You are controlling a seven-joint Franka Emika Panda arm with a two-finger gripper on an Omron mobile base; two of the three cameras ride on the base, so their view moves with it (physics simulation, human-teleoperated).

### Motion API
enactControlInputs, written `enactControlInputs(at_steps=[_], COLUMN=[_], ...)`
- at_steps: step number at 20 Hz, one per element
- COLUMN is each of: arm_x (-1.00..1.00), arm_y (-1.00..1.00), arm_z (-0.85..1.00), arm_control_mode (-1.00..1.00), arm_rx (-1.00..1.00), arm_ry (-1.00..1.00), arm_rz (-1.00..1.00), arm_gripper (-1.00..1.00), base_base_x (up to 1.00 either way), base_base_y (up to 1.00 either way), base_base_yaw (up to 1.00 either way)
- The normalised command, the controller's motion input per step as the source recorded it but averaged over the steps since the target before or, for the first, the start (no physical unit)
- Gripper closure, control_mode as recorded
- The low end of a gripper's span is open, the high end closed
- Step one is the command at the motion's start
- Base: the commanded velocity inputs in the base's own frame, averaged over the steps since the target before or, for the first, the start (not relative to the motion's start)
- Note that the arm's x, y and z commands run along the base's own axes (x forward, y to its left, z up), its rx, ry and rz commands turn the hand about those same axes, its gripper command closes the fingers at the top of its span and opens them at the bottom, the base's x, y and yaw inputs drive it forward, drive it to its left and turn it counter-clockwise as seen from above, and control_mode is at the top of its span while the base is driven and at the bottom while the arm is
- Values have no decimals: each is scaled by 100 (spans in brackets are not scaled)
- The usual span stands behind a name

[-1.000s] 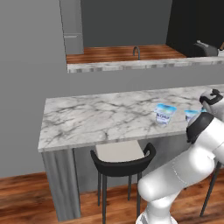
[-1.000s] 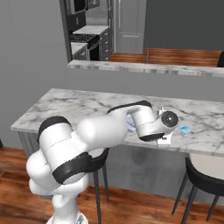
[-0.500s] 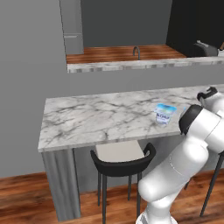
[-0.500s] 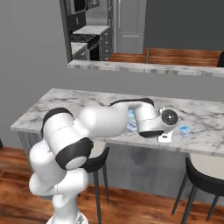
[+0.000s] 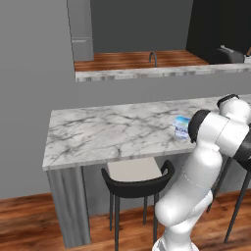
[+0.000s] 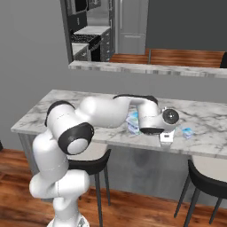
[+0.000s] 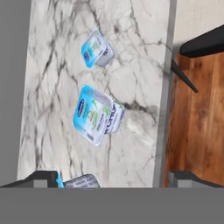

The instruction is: Stack the yogurt containers by placing the smaller containers on top of the larger containers.

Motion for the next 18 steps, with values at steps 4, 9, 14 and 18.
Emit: enactControlInputs(at_steps=[4, 9, 14, 18], arm_x=[10, 11, 19, 30], arm_y=[-19, -20, -20, -9], arm_z=[-16, -16, -11, -6], arm_control_mode=[-100, -100, -100, -100], arm_rx=[0, 0, 0, 0], arm_ry=[1, 0, 0, 0], arm_rz=[0, 0, 0, 0], arm_gripper=[-100, -100, -100, -100], base_base_x=[0, 0, 0, 0], base_base_y=[0, 0, 0, 0], base_base_yaw=[0, 0, 0, 0])
